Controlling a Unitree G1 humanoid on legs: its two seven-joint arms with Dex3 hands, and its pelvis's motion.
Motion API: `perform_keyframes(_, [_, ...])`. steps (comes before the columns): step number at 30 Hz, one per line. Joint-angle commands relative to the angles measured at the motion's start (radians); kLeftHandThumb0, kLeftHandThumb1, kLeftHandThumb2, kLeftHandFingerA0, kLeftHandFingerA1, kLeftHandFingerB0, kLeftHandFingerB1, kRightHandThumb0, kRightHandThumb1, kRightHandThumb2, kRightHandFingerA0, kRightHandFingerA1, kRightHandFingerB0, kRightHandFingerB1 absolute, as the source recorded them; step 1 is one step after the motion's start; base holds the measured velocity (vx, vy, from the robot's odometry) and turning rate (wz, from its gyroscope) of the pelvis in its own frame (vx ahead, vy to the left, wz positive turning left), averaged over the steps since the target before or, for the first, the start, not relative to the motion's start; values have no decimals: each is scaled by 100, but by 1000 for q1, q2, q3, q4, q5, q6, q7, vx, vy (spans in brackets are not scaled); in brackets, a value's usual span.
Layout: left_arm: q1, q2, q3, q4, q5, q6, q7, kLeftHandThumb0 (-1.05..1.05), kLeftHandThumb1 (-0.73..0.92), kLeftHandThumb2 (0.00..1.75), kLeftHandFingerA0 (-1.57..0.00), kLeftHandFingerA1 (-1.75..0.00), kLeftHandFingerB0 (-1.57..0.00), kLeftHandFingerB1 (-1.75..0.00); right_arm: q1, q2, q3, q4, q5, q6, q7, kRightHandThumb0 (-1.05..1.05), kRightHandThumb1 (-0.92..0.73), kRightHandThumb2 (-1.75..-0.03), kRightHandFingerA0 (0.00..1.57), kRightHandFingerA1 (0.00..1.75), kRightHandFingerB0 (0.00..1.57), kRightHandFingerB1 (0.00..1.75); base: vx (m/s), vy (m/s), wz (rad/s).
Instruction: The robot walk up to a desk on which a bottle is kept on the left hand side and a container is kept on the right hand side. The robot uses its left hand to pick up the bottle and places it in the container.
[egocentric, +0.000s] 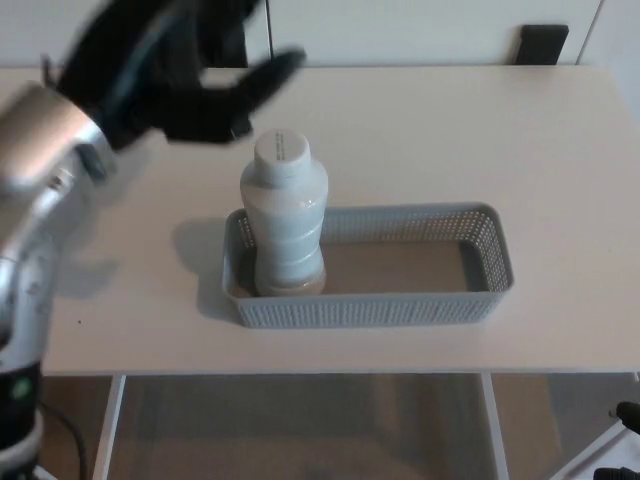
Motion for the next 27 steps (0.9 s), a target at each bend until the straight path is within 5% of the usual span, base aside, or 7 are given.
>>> perform_keyframes(1, [-143,191,291,-233,-170,43,2,-81,47,92,-2,-11,-2,-19,7,-27,-6,9,-12,36,-10,-15,-70,-60,64,60,43,45,0,0,0])
perform_keyframes(18, [252,342,804,10,-145,-85,-125,-81,54,90,-2,-18,-6,-16,6,-33,2,52,-32,10,-3,-15,-70,-60,64,61,44,46,0,0,0])
perform_keyframes(19, [295,342,839,77,-141,-86,-133,-70,62,62,-6,-22,-7,-20,6,-31,1,48,-31,18,-9,-14,-70,-60,66,60,46,46,0,0,0])
perform_keyframes(20, [324,342,862,123,-140,-88,-138,-70,62,62,-6,-22,-7,-20,5,-30,0,46,-31,25,-13,-14,-70,-60,66,60,46,46,0,0,0])
perform_keyframes(21, [375,350,899,204,-128,-100,-143,-75,58,92,-4,-42,0,-30,5,-31,-1,37,-29,38,-17,-13,-71,-60,64,59,46,45,0,0,0])
perform_keyframes(26, [598,359,1015,428,-108,-141,-199,-76,56,87,-23,-46,-15,-40,-4,-37,-8,20,-18,64,-17,-13,-71,-60,63,58,46,45,0,0,0])
perform_keyframes(27, [648,344,1026,482,-114,-169,-231,-73,67,59,-39,-37,-32,-30,-5,-36,-9,18,-17,66,-18,-16,-67,-59,62,57,44,44,0,0,0])
